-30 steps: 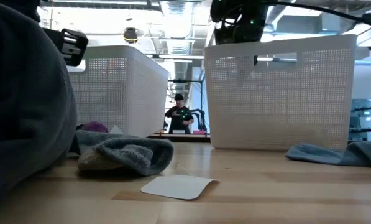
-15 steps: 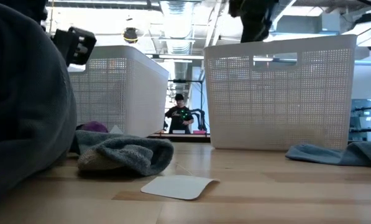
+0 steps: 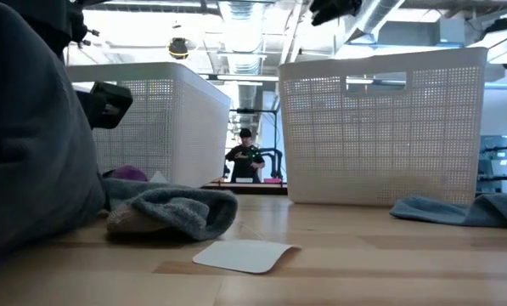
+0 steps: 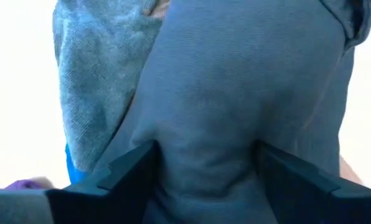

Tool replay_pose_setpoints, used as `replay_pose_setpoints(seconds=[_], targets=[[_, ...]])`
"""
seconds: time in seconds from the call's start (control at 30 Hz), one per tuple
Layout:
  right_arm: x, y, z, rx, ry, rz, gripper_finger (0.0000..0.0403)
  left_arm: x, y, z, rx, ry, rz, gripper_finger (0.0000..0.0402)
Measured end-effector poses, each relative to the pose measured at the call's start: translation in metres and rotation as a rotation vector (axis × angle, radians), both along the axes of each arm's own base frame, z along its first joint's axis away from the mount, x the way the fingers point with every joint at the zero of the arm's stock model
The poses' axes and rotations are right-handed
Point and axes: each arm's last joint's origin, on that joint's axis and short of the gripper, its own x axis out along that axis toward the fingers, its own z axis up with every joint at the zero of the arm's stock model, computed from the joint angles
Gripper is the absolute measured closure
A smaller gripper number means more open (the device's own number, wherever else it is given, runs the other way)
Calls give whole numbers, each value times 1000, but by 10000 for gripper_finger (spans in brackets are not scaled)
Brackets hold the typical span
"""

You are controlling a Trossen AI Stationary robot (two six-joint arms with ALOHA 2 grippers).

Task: Sort clothes
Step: Put the rolled black shorts into the left white bin

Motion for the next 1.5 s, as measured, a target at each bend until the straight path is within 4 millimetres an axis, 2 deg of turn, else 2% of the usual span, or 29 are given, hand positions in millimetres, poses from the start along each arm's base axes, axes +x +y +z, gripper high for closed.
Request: replay_pose_setpoints(seconds=[0.17, 0.3, 0.73, 0.9, 1.5], targets=[[7, 19, 0, -5, -22, 73, 147, 1, -1, -2, -5, 2, 10, 138], [10, 33, -2, -3, -16, 125, 147, 2, -1, -2, -10, -6, 15, 155], [7, 70, -2, -25, -24, 184, 147, 3, -1, -2, 6, -28, -20, 305], [6, 81, -2, -5, -29, 209, 147, 4, -2, -1, 9, -46, -32, 345], [4, 119, -10, -65, 7, 265, 148, 10, -6, 6, 28, -114, -53, 354]])
